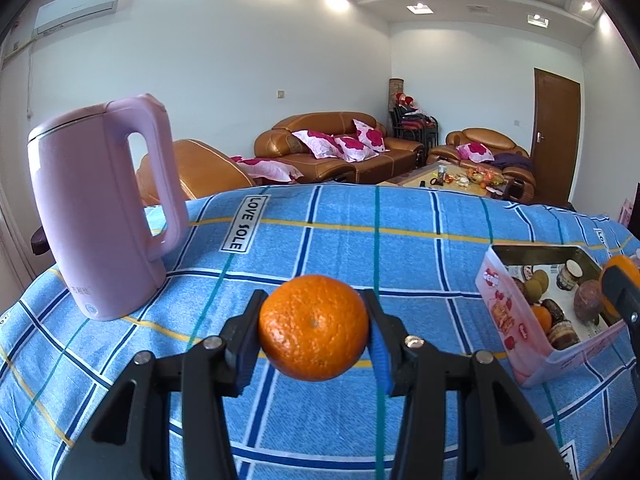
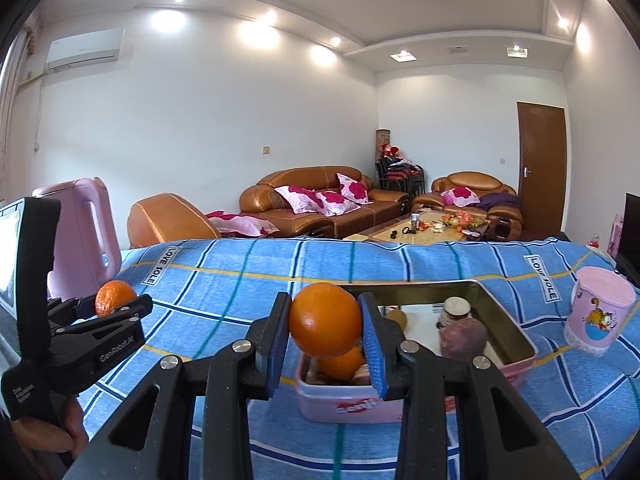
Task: Organize fruits
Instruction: 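Carry both oranges over the pink tin with both tools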
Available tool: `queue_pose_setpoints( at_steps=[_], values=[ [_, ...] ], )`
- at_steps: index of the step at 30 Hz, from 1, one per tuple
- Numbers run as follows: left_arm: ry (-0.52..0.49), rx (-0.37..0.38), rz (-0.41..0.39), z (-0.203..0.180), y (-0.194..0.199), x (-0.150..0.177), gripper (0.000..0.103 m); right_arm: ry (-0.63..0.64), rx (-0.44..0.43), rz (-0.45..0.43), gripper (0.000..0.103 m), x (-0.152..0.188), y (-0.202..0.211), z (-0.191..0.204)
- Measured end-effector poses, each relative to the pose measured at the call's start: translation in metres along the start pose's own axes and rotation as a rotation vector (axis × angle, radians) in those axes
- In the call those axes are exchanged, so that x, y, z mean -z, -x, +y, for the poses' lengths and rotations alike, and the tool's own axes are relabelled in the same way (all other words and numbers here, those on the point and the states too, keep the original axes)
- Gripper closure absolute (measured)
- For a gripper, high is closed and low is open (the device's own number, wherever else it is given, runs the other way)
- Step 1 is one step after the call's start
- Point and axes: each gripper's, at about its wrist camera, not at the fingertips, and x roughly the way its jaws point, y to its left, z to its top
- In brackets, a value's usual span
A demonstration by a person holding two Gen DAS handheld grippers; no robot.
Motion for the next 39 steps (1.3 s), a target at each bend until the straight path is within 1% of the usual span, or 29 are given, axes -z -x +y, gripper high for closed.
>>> queue_pose_setpoints(
  at_steps=[6,14,24,34,39],
  values=[
    [0.001,0.032,0.011,-0.012,0.001,0.0,0.055,-0.004,0.032,0.0,0.067,-0.002,-0.001,-0.017],
    [-0.027,0.062,0.006,-0.038,0.001,-0.002,0.055,-0.019,0.083,-0.005,0.067,-0.005,-0.003,-0.04],
    [-0.035,0.13,0.011,-0.07,-0.002,-0.012,0.055,-0.05,0.133,-0.001,0.067,-0.007,-0.006,-0.068],
    [-0.038,0.185,0.015,-0.092,-0.003,-0.01,0.055,-0.058,0.204,0.002,0.067,-0.008,-0.004,-0.101],
    [-0.063,0.22,0.014,-0.11,-0.006,-0.014,0.055,-0.064,0.22,0.024,0.067,-0.01,-0.009,-0.112]
  ],
)
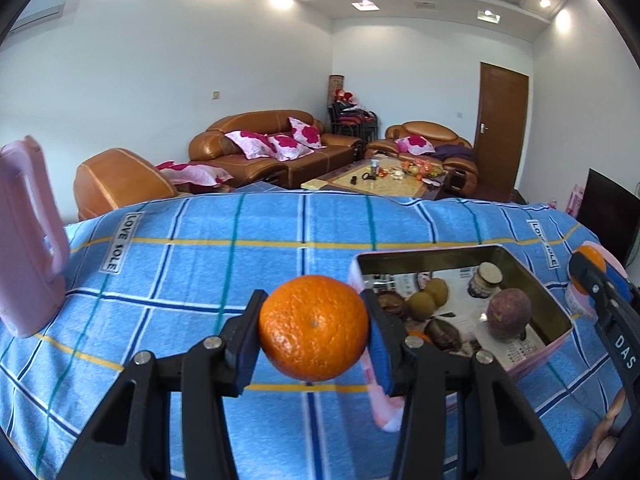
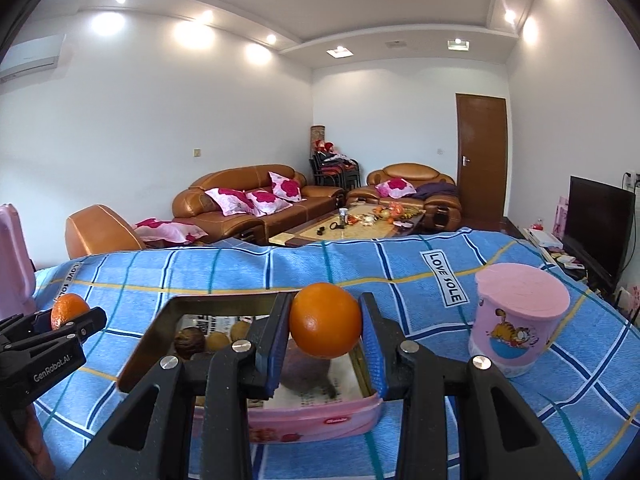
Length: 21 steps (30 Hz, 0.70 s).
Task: Organize fruits
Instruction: 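Carry both oranges over the pink tin with both tools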
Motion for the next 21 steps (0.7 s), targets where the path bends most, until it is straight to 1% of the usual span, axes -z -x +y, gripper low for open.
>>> queue_pose_setpoints(
  at_steps=[4,9,13,16,19,21],
  values=[
    [-0.009,0.032,0.012,-0.018,-0.006,-0.005,0.055,0.049,0.004,0.008,0.067,-0.008,-0.007,0.005],
    [0.001,0.062,0.035,-0.037,-0.016,-0.01,0.055,0.053,-0.011,0.004,0.067,-0.021,-0.019,0.008],
    [-0.007,0.071,0.048,-0.048,-0.024,-0.01,0.055,0.023,-0.002,-0.022,0.067,-0.016,-0.024,0.003],
    [-0.022,0.075,0.065,-0.056,-0.031,-0.01,0.055,-0.012,-0.02,0.024,0.067,-0.013,-0.032,-0.006],
    [-0.021,0.092,0.081,-0.062,-0.036,-0.012,0.055,-0.092,-0.033,0.048,0.067,-0.019,-0.03,-0.022],
    [-0.032,0.093,0.084,-0.066,-0.038,-0.015,0.055,-0.104,-0.049,0.057,0.067,-0.023,-0.031,-0.027]
  ],
)
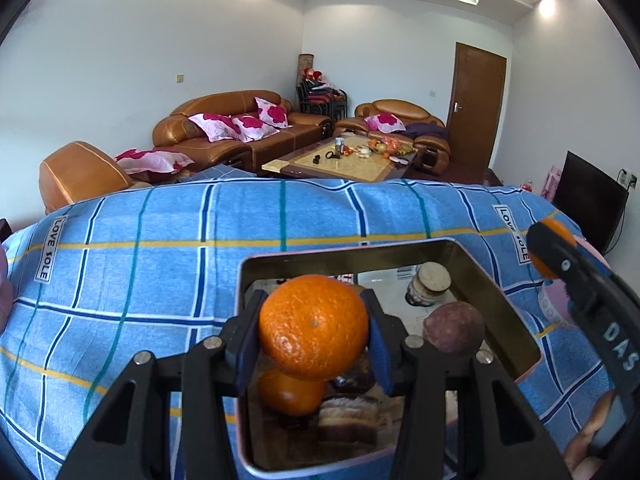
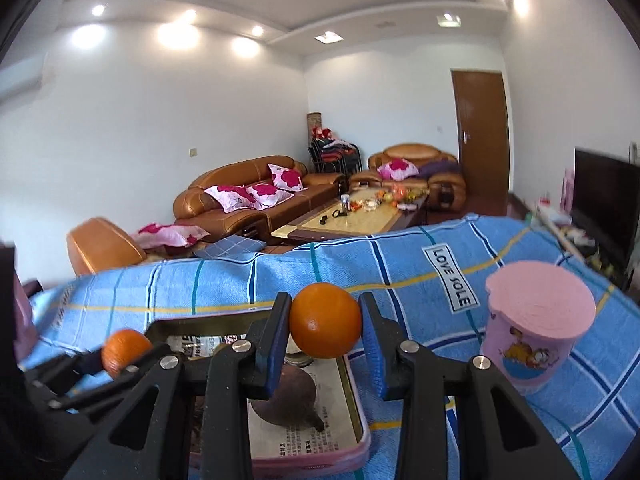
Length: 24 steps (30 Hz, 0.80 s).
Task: Organize fruits
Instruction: 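Carry both oranges over the pink tin with both tools, then lower the oranges into the tin and open both tools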
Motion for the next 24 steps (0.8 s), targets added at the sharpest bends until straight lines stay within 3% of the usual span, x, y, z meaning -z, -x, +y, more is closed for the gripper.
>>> queue_pose_setpoints(
  at_steps=[5,13,17,24],
  values=[
    [-0.016,-0.003,-0.03,-0.006,0.001,-0.016,0.055,0.08,0.01,-0.006,0.067,-0.023,-0.001,0.006],
    [-0.007,-0.003,-0.064,-0.002,-0.006,-0.039,0.055,0.157,0.01,-0.091,0.067,-0.065,-0.012,0.024],
    [0.035,-0.003,-0.069,0.007,-0.015,-0.037,0.055,0.122,-0.021,-0.07,0.067,-0.053,-0.03,0.032],
    [0.017,-0.028,-0.065,0.01,-0.014,-0.023,0.055,0.032,0.014,-0.022,0.067,-0.014,-0.036,0.023]
  ],
)
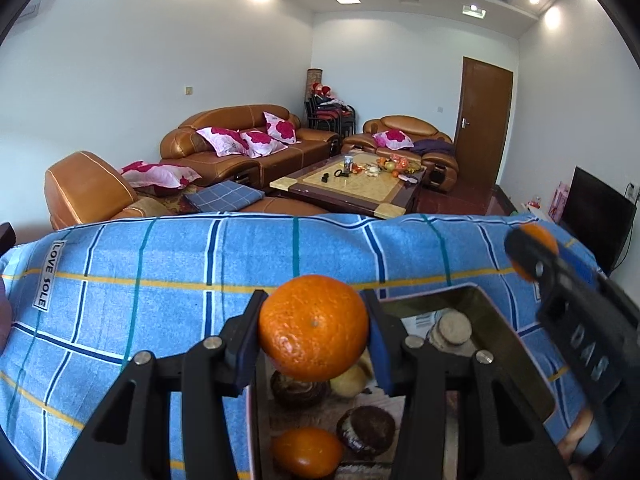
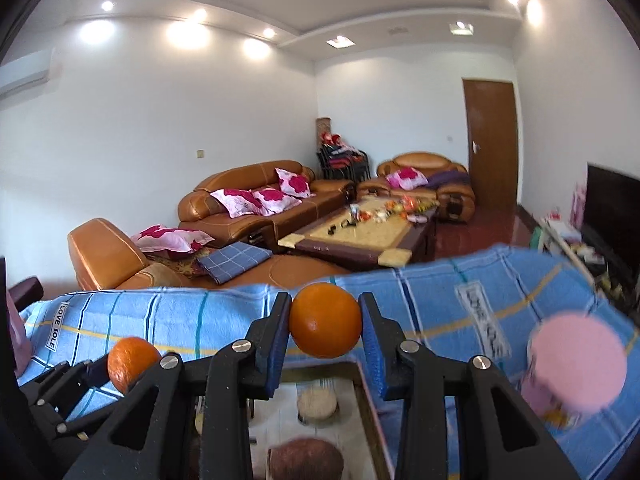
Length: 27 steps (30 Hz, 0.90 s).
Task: Organize fruits
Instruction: 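Lower the oranges into the tin and open both tools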
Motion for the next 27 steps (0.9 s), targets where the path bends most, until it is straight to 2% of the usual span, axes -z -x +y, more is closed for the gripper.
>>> queue_pose_setpoints(
  at_steps=[7,10,15,20,23,27],
  values=[
    [-0.03,-0.003,-0.014,-0.004,0.023,0.015,0.054,-0.03,0.008,0.028,0.067,0.02,0.013,-0.004],
    [-0.042,-0.002,-0.007,-0.004,0.029,0.022,0.054,-0.006,-0.001,0.025,0.067,0.025,0.021,-0.001],
    [-0.063,-0.012,-0.001,-0.005,0.028,0.026,0.054,0.034,-0.041,0.004,0.067,0.025,0.026,0.007],
    [-0.059,-0.02,0.011,-0.007,0.02,0.022,0.054,0.046,-0.08,0.034,0.067,0.025,0.013,0.01],
    [-0.069,-0.018,0.041,-0.013,0.01,0.021,0.054,0.035,-0.1,0.057,0.067,0.025,0.006,0.009],
    [-0.059,-0.021,0.132,-0.017,-0.009,0.023,0.054,0.0,-0.123,0.096,0.066,0.025,-0.001,0.001]
  ],
)
